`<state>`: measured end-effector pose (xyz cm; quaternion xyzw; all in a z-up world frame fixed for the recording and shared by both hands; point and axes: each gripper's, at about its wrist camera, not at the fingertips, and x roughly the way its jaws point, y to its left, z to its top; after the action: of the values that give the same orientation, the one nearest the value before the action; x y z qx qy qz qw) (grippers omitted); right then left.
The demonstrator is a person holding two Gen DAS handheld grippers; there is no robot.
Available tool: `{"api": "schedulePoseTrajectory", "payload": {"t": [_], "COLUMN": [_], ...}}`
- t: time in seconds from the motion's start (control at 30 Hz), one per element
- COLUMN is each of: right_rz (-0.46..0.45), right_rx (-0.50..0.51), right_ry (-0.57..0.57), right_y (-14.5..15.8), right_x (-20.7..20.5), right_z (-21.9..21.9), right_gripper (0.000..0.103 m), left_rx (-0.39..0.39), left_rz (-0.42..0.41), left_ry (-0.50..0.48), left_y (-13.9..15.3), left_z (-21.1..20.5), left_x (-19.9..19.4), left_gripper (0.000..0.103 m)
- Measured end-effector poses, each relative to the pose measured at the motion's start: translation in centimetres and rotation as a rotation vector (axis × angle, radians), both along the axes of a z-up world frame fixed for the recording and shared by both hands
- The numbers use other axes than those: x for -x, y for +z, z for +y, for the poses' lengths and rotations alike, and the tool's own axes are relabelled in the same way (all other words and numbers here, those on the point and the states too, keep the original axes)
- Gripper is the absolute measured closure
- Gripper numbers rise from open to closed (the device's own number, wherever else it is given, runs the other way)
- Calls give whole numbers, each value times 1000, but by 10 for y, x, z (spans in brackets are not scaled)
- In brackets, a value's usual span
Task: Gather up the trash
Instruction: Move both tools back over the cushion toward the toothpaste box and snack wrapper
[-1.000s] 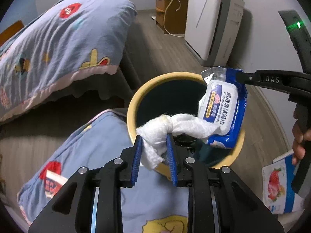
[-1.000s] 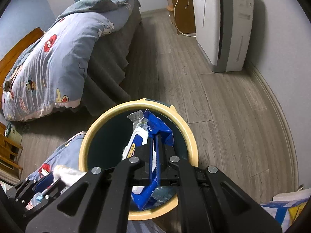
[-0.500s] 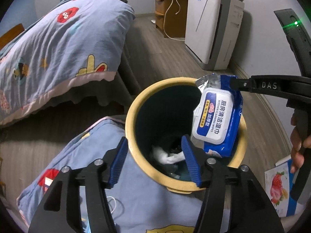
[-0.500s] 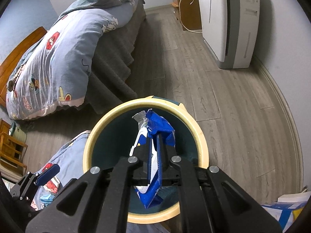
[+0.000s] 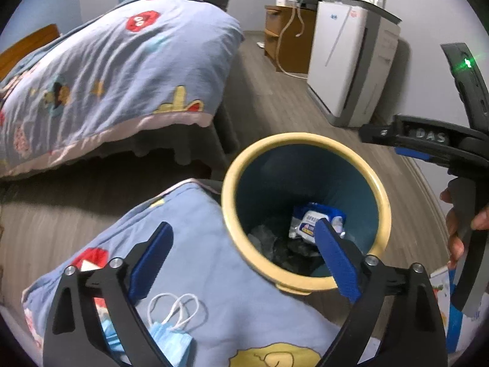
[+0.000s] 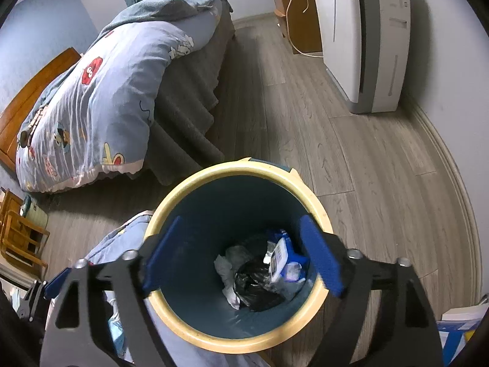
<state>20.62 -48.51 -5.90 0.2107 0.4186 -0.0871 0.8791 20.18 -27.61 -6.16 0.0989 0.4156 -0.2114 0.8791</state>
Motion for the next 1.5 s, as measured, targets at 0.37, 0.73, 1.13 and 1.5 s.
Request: {"api": "schedulePoseTrajectory", "payload": {"t": [0.37,0.73,1.13,1.5], "right_rz": [-16,4,41,135], "right_rx": [48,91,68,84], "right_ry": [33,174,258,292], "right_y": [20,44,34,-11], "right_x": [9,38,95,133], "right_z": [24,112,210,243], "right_gripper": [6,6,6,6], "left_rx": [19,9,54,-70], "left_rz": [-14,-23,-37,6], "left_ry": [90,258,462,494], "left_y": [26,50,56,13], "left_z": [59,186,299,352], "left_x": [28,89,133,160], "left_gripper": [7,7,6,6]}}
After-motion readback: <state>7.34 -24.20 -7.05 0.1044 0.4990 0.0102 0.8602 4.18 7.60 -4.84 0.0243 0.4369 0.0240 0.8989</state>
